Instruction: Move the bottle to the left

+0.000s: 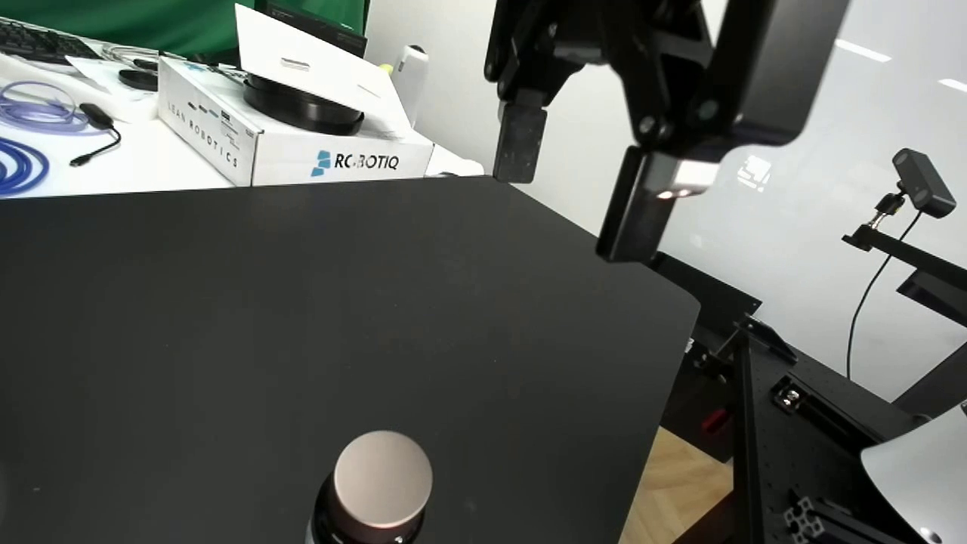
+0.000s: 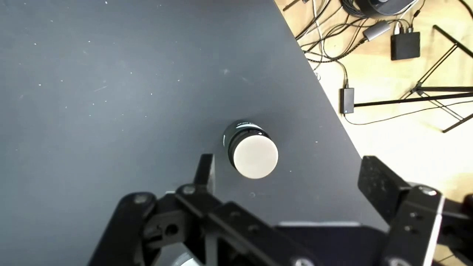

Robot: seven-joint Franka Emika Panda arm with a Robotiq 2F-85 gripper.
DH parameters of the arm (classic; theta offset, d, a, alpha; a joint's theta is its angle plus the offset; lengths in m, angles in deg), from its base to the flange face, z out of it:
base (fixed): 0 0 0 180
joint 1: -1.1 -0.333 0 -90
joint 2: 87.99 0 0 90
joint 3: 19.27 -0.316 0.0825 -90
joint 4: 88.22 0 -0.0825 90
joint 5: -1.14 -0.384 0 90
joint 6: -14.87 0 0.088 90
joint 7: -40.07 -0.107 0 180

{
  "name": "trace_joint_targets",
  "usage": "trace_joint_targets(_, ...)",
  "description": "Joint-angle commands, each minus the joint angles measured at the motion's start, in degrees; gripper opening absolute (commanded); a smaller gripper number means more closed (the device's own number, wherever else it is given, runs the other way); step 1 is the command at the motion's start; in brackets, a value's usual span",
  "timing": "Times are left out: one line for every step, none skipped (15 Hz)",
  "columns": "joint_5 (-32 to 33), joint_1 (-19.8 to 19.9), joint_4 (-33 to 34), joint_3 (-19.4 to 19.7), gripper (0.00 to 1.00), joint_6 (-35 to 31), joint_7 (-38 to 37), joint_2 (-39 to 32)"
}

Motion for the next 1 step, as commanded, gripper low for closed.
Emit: trace_joint_targets(-0.1,-0.4,0.1,0.3,1.0,0.1,0.0,-0.2)
